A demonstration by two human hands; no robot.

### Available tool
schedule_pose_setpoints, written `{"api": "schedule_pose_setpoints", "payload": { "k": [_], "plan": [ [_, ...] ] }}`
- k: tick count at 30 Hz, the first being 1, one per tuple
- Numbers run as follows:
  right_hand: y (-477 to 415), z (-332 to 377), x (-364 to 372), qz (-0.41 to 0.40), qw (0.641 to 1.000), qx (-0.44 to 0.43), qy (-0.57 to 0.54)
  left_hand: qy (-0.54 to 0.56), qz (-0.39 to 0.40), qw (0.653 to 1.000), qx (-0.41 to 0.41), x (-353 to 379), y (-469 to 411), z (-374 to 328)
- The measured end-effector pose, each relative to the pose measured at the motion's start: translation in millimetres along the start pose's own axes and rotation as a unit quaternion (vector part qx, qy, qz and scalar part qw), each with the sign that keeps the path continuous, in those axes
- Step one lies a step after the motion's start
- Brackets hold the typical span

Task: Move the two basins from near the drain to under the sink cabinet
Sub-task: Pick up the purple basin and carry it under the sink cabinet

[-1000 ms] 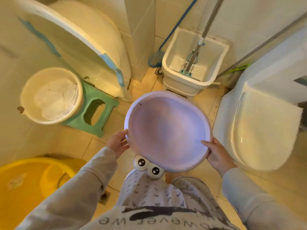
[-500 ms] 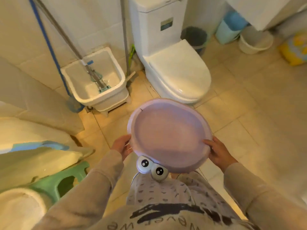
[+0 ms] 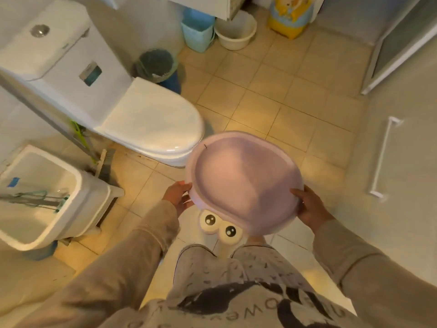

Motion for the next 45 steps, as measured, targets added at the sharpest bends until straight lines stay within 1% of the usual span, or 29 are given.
{"api": "schedule_pose_setpoints", "payload": {
  "k": [8,13,21,23,26,34,42,45],
  "plan": [
    [-99.0,92.4,-57.6,-0.019,1.0,-0.022,0.004,-0.02,0.005,1.0,-0.011,129.5,-33.7,-43.7],
    [-155.5,163.6,-70.5,0.017,0.998,-0.055,0.012,-0.035,0.015,0.999,0.001,201.3,-53.9,-84.2],
    [-235.1,247.3,-85.7,-0.023,0.996,-0.089,-0.014,-0.06,0.037,0.998,0.004,307.1,-96.1,-165.8],
    [-260.6,265.7,-87.1,-0.039,0.994,-0.094,-0.027,-0.067,0.041,0.997,0.006,332.6,-111.2,-191.0],
    [-299.6,292.9,-88.1,-0.078,0.992,-0.096,-0.017,-0.072,0.039,0.997,0.007,367.9,-134.4,-232.0],
    [-389.1,373.1,-71.2,-0.099,0.992,-0.076,-0.035,-0.066,0.047,0.997,-0.019,445.2,-163.2,-334.2],
    [-473.9,443.9,-51.8,-0.086,0.994,-0.061,-0.012,-0.036,0.054,0.997,-0.031,507.9,-191.3,-409.3],
    [-518.4,472.1,-44.7,-0.056,0.997,-0.051,0.002,-0.008,0.039,0.999,-0.035,528.3,-210.5,-429.6]
  ]
}}
Point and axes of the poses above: each hand's wrist, its own y-axis away from the middle knuckle, its own x-axis out of the palm, z = x × y, the point moved 6 cm from there along -y, towards the middle knuckle, and after that the axes turned 11 degrees about -x, right-handed, at the moved point
